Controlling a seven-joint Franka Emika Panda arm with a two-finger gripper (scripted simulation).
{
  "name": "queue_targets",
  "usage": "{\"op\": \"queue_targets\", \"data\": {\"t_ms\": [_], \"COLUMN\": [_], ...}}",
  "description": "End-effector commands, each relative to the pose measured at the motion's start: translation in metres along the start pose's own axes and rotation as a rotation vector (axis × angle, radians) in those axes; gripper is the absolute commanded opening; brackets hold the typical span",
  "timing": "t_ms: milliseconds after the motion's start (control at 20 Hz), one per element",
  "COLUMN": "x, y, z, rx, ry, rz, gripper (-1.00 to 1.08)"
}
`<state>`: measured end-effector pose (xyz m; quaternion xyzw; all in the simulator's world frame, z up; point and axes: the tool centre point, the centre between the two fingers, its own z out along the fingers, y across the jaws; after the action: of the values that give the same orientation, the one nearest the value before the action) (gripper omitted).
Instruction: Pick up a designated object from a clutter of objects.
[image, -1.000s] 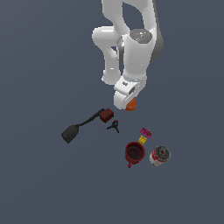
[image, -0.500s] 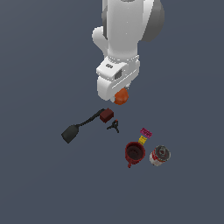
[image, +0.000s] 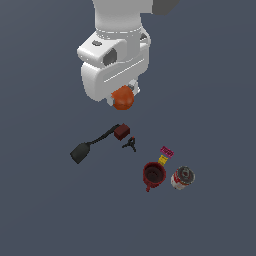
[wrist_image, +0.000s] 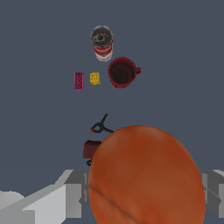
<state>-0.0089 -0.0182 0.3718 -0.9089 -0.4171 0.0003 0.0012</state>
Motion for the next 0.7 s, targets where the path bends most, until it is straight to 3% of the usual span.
{"op": "queue_targets", "data": {"t_ms": [0,650], "x": [-0.003,-0.008], "y": [0.013,0.049], "z": [-0.018,-0.065], "rx": [-0.001,-0.002], "ry": [0.000,-0.001], "rz": [0.000,0.000], "gripper": [-1.00,-1.00]}}
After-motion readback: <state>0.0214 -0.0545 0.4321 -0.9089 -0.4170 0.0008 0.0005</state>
